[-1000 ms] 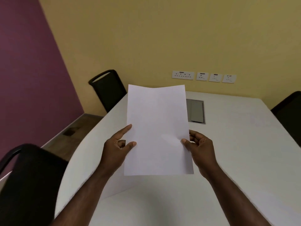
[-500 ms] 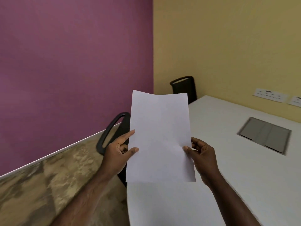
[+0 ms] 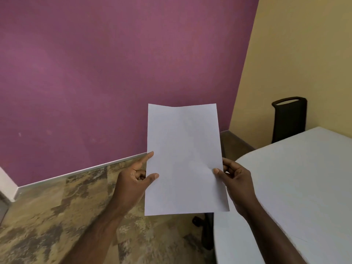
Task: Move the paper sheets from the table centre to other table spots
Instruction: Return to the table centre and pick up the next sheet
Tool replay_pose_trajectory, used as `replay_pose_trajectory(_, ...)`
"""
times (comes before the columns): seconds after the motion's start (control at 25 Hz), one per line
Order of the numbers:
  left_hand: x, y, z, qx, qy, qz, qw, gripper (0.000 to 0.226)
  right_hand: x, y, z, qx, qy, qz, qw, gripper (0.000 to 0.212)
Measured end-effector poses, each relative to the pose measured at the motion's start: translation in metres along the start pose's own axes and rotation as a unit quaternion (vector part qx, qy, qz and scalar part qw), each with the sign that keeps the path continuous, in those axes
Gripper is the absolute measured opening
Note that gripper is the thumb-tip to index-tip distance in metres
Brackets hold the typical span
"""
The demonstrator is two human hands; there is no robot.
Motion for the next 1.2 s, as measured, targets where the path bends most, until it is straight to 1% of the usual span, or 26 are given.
replay_pose_trajectory(0.2,0.047,-0.046,0.05,0.004,-0.004,0.017,1.0,0.065,0.035,0.072,-0.015,0.004,0.003,0.009,1.0,0.032)
replay_pose_trajectory(0.32,0.079,-0.055,0.073,0.017,0.007,0.024,1.0,0.066,0.062,0.097,-0.02,-0.005,0.009,0.008,1.0,0.032)
replay_pose_trajectory(0.52,0.162,-0.054,0.116,0.037,0.015,0.035,0.999,0.07,0.135,0.13,-0.033,0.0,0.006,0.019,1.0,0.032)
replay_pose_trajectory(0.6,0.204,-0.049,0.133,0.042,0.032,0.044,0.998,0.073,0.176,0.142,-0.039,-0.028,-0.013,0.016,0.999,0.034)
replay_pose_trajectory(0.68,0.25,-0.043,0.147,0.038,0.048,0.05,0.997,0.075,0.218,0.15,-0.043,-0.031,-0.028,0.012,0.999,0.034)
replay_pose_trajectory(0.84,0.335,-0.025,0.175,0.028,0.027,0.057,0.998,0.071,0.299,0.157,-0.056,-0.013,-0.023,-0.004,1.0,0.035)
replay_pose_trajectory(0.92,0.371,-0.012,0.186,0.006,0.004,0.067,0.998,0.069,0.335,0.157,-0.061,-0.008,-0.011,-0.009,1.0,0.035)
replay_pose_trajectory(1.0,0.408,0.003,0.193,-0.049,-0.018,0.079,0.995,0.07,0.369,0.155,-0.066,-0.002,0.005,-0.028,1.0,0.035)
replay_pose_trajectory(1.08,0.444,0.021,0.199,-0.091,-0.021,0.095,0.991,0.073,0.398,0.151,-0.073,0.003,0.015,-0.044,0.999,0.033)
replay_pose_trajectory(1.2,0.503,0.053,0.213,-0.115,-0.026,0.125,0.985,0.075,0.445,0.145,-0.086,0.005,0.026,-0.08,0.996,0.03)
Point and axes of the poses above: each hand's wrist, its own x-axis towards the middle knuckle, its own y-axis out of the palm, z = x × y, the point moved 2 cm from there along x, towards the middle knuckle, and after that the axes turned 3 degrees about y, right-handed, at the moved point
